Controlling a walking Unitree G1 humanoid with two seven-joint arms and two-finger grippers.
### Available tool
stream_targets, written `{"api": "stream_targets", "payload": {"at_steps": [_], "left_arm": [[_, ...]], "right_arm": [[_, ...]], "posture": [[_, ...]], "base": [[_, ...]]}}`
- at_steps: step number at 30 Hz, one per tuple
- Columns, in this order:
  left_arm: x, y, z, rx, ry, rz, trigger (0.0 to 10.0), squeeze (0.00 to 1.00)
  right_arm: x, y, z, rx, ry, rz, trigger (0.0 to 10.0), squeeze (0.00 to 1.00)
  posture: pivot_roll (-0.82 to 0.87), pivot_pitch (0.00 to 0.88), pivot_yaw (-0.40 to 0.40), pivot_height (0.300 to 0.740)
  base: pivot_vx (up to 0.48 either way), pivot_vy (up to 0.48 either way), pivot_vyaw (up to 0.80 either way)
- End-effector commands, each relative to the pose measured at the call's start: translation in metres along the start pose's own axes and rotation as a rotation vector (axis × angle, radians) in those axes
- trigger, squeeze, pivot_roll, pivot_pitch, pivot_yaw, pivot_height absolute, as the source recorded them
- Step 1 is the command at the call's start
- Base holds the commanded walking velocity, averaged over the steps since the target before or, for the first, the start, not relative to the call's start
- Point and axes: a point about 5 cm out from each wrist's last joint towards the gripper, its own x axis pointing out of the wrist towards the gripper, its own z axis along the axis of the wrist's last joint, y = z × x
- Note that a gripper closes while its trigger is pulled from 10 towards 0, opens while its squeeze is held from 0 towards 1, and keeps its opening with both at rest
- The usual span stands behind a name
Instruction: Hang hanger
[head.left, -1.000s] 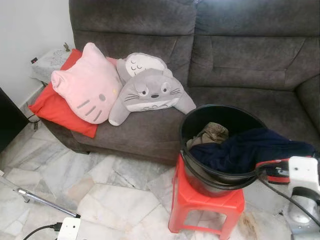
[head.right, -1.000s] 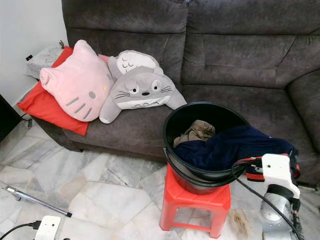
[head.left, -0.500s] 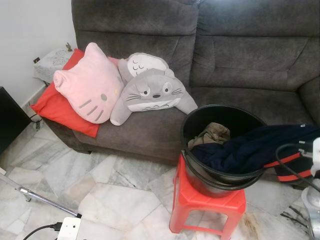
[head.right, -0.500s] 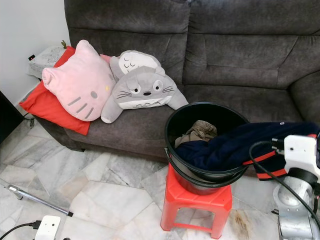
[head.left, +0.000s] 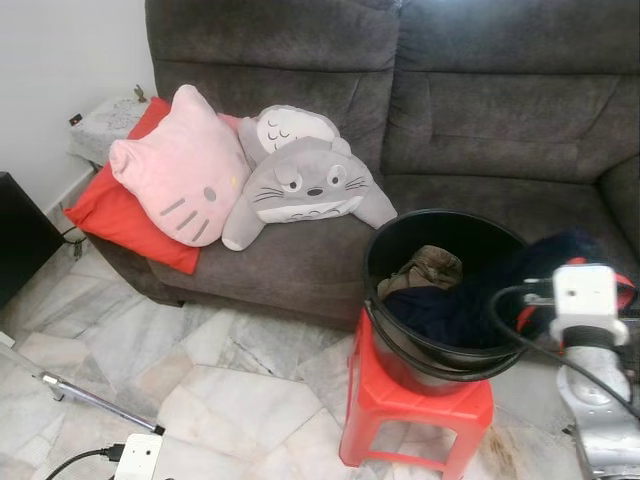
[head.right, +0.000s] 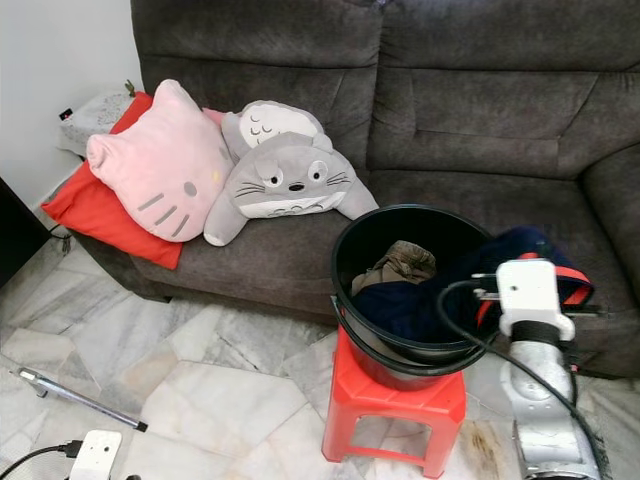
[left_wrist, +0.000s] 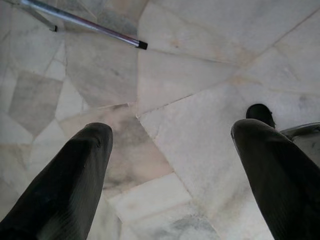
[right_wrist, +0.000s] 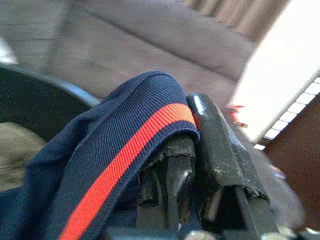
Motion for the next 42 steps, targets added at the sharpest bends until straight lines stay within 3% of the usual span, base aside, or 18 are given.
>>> {"api": "stream_targets", "payload": {"at_steps": [1, 7, 12, 14, 17, 22, 23, 25, 27, 33, 37, 42], "left_arm": [[-0.001, 0.003, -0.004, 0.016, 0.011, 0.009, 10.0, 0.00], [-0.001, 0.003, -0.004, 0.017, 0.010, 0.007, 10.0, 0.00], [-0.001, 0.003, -0.004, 0.017, 0.010, 0.007, 10.0, 0.00], [-0.001, 0.003, -0.004, 0.018, 0.009, 0.007, 10.0, 0.00], [-0.001, 0.003, -0.004, 0.018, 0.010, 0.007, 10.0, 0.00], [-0.001, 0.003, -0.004, 0.019, 0.010, 0.008, 10.0, 0.00], [-0.001, 0.003, -0.004, 0.019, 0.010, 0.008, 10.0, 0.00], [-0.001, 0.003, -0.004, 0.019, 0.010, 0.007, 10.0, 0.00], [-0.001, 0.003, -0.003, 0.018, 0.010, 0.007, 10.0, 0.00], [-0.001, 0.002, -0.003, 0.016, 0.009, 0.007, 10.0, 0.00], [-0.001, 0.002, -0.003, 0.015, 0.009, 0.008, 10.0, 0.00], [-0.001, 0.002, -0.003, 0.013, 0.010, 0.008, 10.0, 0.00]], "right_arm": [[-0.001, 0.005, 0.000, 0.014, 0.008, 0.034, 0.0, 0.00], [-0.013, 0.010, -0.004, 0.026, 0.039, 0.060, 0.0, 0.00], [-0.019, 0.002, -0.007, 0.016, 0.054, -0.007, 0.0, 0.00], [-0.020, -0.018, -0.007, 0.010, 0.052, -0.139, 0.0, 0.00], [-0.021, -0.027, -0.004, 0.001, 0.041, -0.196, 0.0, 0.00], [-0.019, -0.065, 0.005, -0.020, 0.012, -0.359, 0.0, 0.00], [-0.019, -0.065, 0.005, -0.020, 0.012, -0.359, 0.0, 0.00], [-0.011, -0.090, 0.013, -0.034, -0.013, -0.420, 0.0, 0.00], [-0.005, -0.103, 0.021, -0.056, -0.041, -0.438, 0.0, 0.00], [0.013, -0.129, 0.044, -0.094, -0.112, -0.473, 0.0, 0.00], [0.021, -0.136, 0.059, -0.091, -0.151, -0.482, 0.0, 0.00], [0.021, -0.118, 0.058, -0.065, -0.147, -0.403, 0.0, 0.00]], "posture": [[-0.25, 0.034, 0.081, 0.740], [-0.25, 0.038, 0.077, 0.740], [-0.25, 0.038, 0.076, 0.740], [-0.25, 0.037, 0.077, 0.740], [-0.25, 0.037, 0.077, 0.740], [-0.25, 0.036, 0.078, 0.740], [-0.25, 0.036, 0.078, 0.740], [-0.25, 0.036, 0.078, 0.740], [-0.27, 0.034, 0.084, 0.740], [-0.27, 0.034, 0.083, 0.740], [-0.28, 0.032, 0.084, 0.740], [-0.27, 0.032, 0.080, 0.740]], "base": [[0.000, 0.000, 0.00], [0.000, 0.000, 0.00], [0.000, 0.000, 0.00], [0.000, 0.000, 0.00], [0.000, 0.000, 0.00], [0.000, 0.000, 0.00], [0.000, 0.000, 0.00], [0.000, 0.000, 0.00], [0.000, 0.000, 0.00], [0.000, 0.000, 0.00], [0.000, 0.000, 0.00], [0.000, 0.000, 0.00]]}}
